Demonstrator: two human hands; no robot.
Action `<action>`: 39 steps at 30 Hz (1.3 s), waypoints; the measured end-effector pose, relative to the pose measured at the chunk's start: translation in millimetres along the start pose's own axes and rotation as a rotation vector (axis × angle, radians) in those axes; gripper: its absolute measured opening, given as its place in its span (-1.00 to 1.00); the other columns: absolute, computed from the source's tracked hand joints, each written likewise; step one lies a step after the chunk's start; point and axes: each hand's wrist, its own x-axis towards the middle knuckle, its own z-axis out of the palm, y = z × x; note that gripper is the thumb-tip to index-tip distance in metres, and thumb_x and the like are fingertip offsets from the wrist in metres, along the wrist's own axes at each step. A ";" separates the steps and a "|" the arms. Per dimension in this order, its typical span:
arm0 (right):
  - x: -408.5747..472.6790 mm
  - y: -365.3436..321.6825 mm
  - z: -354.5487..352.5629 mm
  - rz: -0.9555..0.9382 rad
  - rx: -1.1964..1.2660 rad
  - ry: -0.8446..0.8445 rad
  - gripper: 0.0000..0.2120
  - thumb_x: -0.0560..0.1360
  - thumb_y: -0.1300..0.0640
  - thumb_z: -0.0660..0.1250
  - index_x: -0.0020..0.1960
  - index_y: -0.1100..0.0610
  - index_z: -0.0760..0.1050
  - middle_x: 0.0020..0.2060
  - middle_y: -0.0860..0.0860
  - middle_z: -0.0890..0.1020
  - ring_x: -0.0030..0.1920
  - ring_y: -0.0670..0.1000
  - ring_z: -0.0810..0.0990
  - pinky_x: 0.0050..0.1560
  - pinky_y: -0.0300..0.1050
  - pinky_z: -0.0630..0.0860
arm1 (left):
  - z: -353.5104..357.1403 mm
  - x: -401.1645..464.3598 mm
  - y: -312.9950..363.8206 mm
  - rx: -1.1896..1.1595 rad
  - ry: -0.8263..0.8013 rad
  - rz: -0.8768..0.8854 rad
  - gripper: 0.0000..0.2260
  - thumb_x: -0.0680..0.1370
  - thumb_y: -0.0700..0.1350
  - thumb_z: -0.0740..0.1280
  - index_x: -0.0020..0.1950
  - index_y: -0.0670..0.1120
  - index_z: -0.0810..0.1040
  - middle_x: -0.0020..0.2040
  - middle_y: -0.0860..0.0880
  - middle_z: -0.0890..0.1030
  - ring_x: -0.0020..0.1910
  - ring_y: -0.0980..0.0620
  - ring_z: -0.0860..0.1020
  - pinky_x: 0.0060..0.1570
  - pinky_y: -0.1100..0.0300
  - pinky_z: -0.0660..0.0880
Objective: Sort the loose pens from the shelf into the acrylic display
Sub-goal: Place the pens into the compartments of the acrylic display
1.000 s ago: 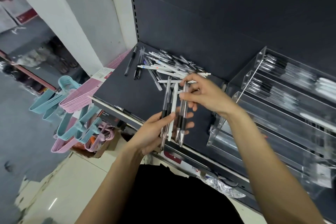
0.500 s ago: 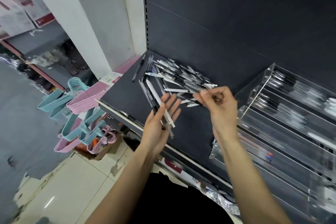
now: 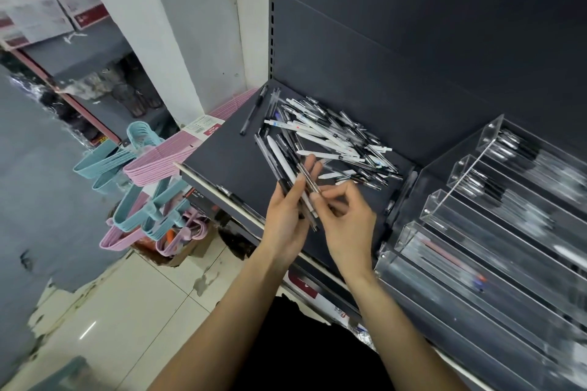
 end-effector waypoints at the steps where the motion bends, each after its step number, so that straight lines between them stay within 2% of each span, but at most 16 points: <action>1: 0.1 -0.1 -0.7 0.002 -0.018 -0.022 -0.85 0.44 0.25 0.44 -0.19 0.22 0.46 -0.17 -0.13 0.66 -0.16 -0.21 0.65 -0.10 -0.33 0.54 | -1.5 1.0 0.0 0.006 0.012 -0.005 -0.70 0.65 -0.20 0.13 0.36 -0.23 0.40 0.22 -0.05 0.61 0.20 0.02 0.57 0.10 0.11 0.57; 3: 1.7 -0.3 -3.4 0.016 -0.052 -0.080 -0.86 0.43 0.24 0.45 -0.19 0.20 0.48 -0.20 -0.12 0.67 -0.18 -0.22 0.65 -0.12 -0.33 0.54 | -3.2 1.8 0.6 -0.004 0.039 -0.009 -0.73 0.63 -0.21 0.16 0.31 -0.24 0.42 0.15 -0.08 0.64 0.17 0.03 0.59 0.09 0.12 0.58; 6: 6.4 -5.0 -13.4 -0.001 -0.107 -0.182 -0.92 0.43 0.18 0.45 -0.16 0.10 0.55 -0.20 -0.14 0.65 -0.15 -0.20 0.63 -0.08 -0.31 0.53 | -4.6 1.0 2.1 -0.010 0.032 0.013 -0.86 0.62 -0.23 0.19 0.12 -0.16 0.50 -0.09 -0.03 0.68 -0.05 0.07 0.65 -0.02 0.14 0.61; 9: 21.5 -18.8 -26.2 -0.207 -0.237 -0.145 -0.96 0.46 0.12 0.41 -0.09 0.01 0.59 -0.10 -0.13 0.60 -0.03 -0.14 0.57 0.04 -0.22 0.49 | -7.4 -1.3 6.1 0.068 -0.019 0.026 -0.90 0.62 -0.23 0.19 0.07 -0.19 0.47 -0.18 -0.02 0.62 -0.23 0.10 0.60 -0.12 0.18 0.59; 13: 58.0 -44.1 -26.6 -0.421 -0.360 -0.218 -0.78 0.49 0.05 0.37 0.14 -0.02 0.56 0.05 -0.16 0.49 0.13 -0.10 0.42 0.17 -0.21 0.35 | -11.5 -10.6 8.6 0.330 -0.155 -0.020 -0.87 0.63 -0.23 0.16 0.10 -0.16 0.47 -0.17 0.00 0.60 -0.30 0.12 0.51 -0.19 0.24 0.52; 16: 87.1 -57.7 -22.7 -0.415 -0.448 -0.450 -0.67 0.52 0.00 0.33 0.27 -0.03 0.48 0.09 -0.16 0.50 0.12 -0.17 0.39 0.18 -0.27 0.31 | -14.7 -19.0 9.6 0.462 -0.223 -0.101 -0.88 0.62 -0.22 0.19 0.04 -0.14 0.51 -0.13 -0.06 0.60 -0.29 0.12 0.51 -0.19 0.23 0.50; 20: 106.5 -69.5 -26.8 -0.264 -0.424 -0.811 -0.79 0.51 0.08 0.37 0.14 0.03 0.57 -0.14 -0.17 0.59 -0.09 -0.33 0.52 -0.04 -0.47 0.37 | -16.1 -25.5 11.5 0.485 -0.265 -0.138 -0.87 0.59 -0.22 0.21 0.10 -0.17 0.49 -0.10 -0.03 0.66 -0.28 0.12 0.52 -0.22 0.26 0.50; 23: 107.5 -73.3 -25.5 -0.253 -0.355 -0.911 -0.81 0.49 0.09 0.39 0.10 0.04 0.57 -0.12 -0.04 0.62 -0.07 -0.09 0.57 0.02 -0.23 0.48 | -17.2 -28.9 13.3 0.495 -0.299 -0.156 -0.84 0.57 -0.21 0.23 0.13 -0.19 0.47 -0.09 -0.02 0.67 -0.27 0.12 0.53 -0.22 0.26 0.51; 25: 105.5 -74.7 -23.8 -0.249 -0.350 -0.953 -0.86 0.49 0.11 0.39 0.05 0.06 0.57 -0.13 -0.08 0.64 -0.07 0.08 0.58 0.03 -0.08 0.49 | -17.7 -30.3 12.2 0.513 -0.308 -0.173 -0.82 0.61 -0.24 0.19 0.17 -0.25 0.45 -0.14 0.00 0.67 -0.27 0.13 0.54 -0.21 0.27 0.51; 27: 104.4 -75.7 -24.2 -0.251 -0.401 -0.974 -0.87 0.49 0.09 0.39 0.03 0.07 0.58 -0.12 -0.03 0.66 -0.06 0.15 0.58 0.05 0.04 0.49 | -17.0 -32.0 9.8 0.522 -0.314 -0.186 -0.79 0.62 -0.26 0.17 0.22 -0.32 0.41 -0.20 0.02 0.66 -0.28 0.13 0.53 -0.21 0.28 0.51; 29: 103.8 -76.2 -26.6 -0.252 -0.425 -0.965 -0.89 0.48 0.10 0.41 -0.01 0.10 0.59 -0.16 -0.01 0.66 -0.12 0.09 0.59 0.02 0.02 0.49 | -16.9 -33.1 7.1 0.509 -0.308 -0.186 -0.82 0.62 -0.27 0.16 0.19 -0.30 0.42 -0.18 0.00 0.66 -0.29 0.12 0.53 -0.23 0.28 0.51; 31: 103.7 -76.8 -29.8 -0.293 -0.434 -0.895 -0.91 0.47 0.10 0.42 -0.08 0.11 0.60 -0.23 -0.03 0.67 -0.21 -0.07 0.58 -0.08 -0.11 0.47 | -17.5 -33.2 6.9 0.481 -0.289 -0.187 -0.88 0.61 -0.28 0.17 0.11 -0.23 0.45 -0.13 -0.04 0.67 -0.30 0.11 0.54 -0.25 0.27 0.52; 33: 105.6 -76.8 -34.9 -0.329 -0.350 -0.714 -0.95 0.45 0.09 0.44 -0.15 0.05 0.58 -0.30 -0.05 0.65 -0.28 -0.18 0.52 -0.16 -0.21 0.40 | -21.1 -31.9 7.6 0.469 -0.269 -0.196 -0.89 0.61 -0.29 0.16 0.08 -0.20 0.45 -0.10 -0.05 0.68 -0.30 0.11 0.55 -0.24 0.27 0.53; 35: 109.4 -77.3 -44.4 -0.329 -0.164 -0.474 -0.90 0.44 0.14 0.44 -0.19 -0.01 0.54 -0.30 0.05 0.64 -0.30 -0.11 0.52 -0.20 -0.20 0.41 | -26.1 -31.4 8.0 0.436 -0.246 -0.201 -0.88 0.62 -0.30 0.15 0.09 -0.20 0.44 -0.08 -0.06 0.67 -0.28 0.11 0.56 -0.21 0.26 0.54; 37: 106.3 -76.8 -56.5 -0.287 0.040 -0.285 -0.85 0.45 0.24 0.42 -0.19 0.02 0.51 -0.30 0.09 0.64 -0.37 -0.08 0.53 -0.34 -0.26 0.43 | -29.7 -31.2 7.9 0.347 -0.204 -0.181 -0.86 0.62 -0.30 0.14 0.11 -0.17 0.44 -0.07 -0.07 0.67 -0.25 0.08 0.58 -0.16 0.23 0.57; 39: 90.6 -70.8 -60.4 -0.213 0.201 -0.171 -0.85 0.45 0.32 0.40 -0.17 0.10 0.51 -0.27 0.08 0.64 -0.34 -0.08 0.60 -0.32 -0.28 0.51 | -29.0 -30.0 8.0 0.241 -0.142 -0.133 -0.85 0.62 -0.30 0.14 0.12 -0.16 0.45 -0.07 -0.07 0.67 -0.23 0.08 0.60 -0.09 0.16 0.60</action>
